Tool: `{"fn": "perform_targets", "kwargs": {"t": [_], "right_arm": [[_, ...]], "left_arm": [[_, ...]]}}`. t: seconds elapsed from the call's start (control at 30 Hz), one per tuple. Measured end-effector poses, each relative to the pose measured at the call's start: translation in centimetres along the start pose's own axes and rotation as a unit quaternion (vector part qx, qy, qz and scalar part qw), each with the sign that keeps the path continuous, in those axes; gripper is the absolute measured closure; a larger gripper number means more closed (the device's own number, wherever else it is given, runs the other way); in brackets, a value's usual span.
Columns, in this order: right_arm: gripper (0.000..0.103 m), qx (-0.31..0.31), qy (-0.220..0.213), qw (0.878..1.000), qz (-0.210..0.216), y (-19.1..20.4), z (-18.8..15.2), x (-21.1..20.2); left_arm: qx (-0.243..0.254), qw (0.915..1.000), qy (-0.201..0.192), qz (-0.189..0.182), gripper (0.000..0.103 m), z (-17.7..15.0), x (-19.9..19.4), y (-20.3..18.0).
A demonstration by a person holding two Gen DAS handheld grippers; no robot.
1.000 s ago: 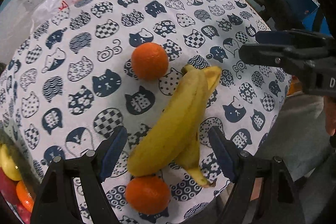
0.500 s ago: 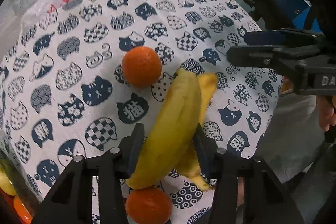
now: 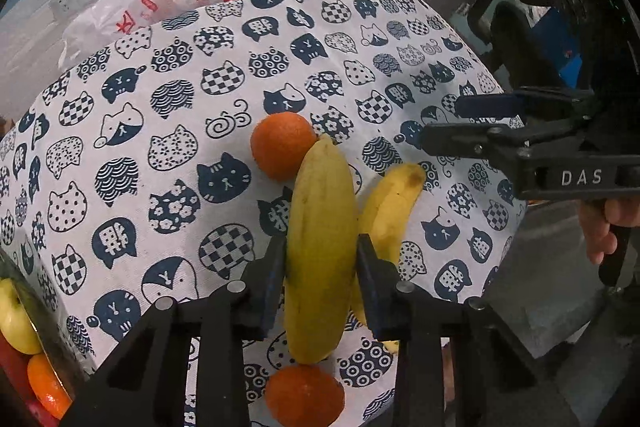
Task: Organize fruits
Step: 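Lower the left tool around the yellow bananas and close on them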
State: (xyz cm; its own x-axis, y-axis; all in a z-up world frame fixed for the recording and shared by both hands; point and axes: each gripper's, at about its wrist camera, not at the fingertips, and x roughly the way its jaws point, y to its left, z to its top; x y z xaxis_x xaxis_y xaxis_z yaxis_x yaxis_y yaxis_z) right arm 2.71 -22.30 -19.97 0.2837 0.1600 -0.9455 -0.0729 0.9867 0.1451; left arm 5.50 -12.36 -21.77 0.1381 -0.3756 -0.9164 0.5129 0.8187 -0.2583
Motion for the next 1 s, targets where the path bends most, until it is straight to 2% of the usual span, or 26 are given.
{"fn": "perform_targets", "kwargs": {"t": [0.2, 0.37, 0.43, 0.77, 1.0], "right_arm": [[0.031, -0.003, 0.002, 1.000, 0.002, 0.5, 0.1, 0.2], [0.031, 0.003, 0.003, 1.000, 0.002, 0.1, -0.1, 0.3], [0.031, 0.006, 0.004, 1.000, 0.003, -0.2, -0.1, 0.4], [0.031, 0.010, 0.005, 1.000, 0.008, -0.4, -0.2, 0.5], [0.031, 0.012, 0.006, 1.000, 0.012, -0.5, -0.2, 0.6]], "left_arm": [[-0.031, 0.9995, 0.003, -0.003, 0.062, 0.2, 0.5, 1.2], [-0.035, 0.9993, 0.013, 0.000, 0.059, 0.3, 1.5, 1.2], [-0.035, 0.9991, 0.020, -0.010, 0.057, 0.4, 1.9, 1.1], [0.014, 0.9991, 0.041, -0.004, 0.048, 1.2, 3.4, -0.4], [0.027, 0.9983, 0.045, -0.026, 0.045, 2.1, 4.1, -0.5]]}}
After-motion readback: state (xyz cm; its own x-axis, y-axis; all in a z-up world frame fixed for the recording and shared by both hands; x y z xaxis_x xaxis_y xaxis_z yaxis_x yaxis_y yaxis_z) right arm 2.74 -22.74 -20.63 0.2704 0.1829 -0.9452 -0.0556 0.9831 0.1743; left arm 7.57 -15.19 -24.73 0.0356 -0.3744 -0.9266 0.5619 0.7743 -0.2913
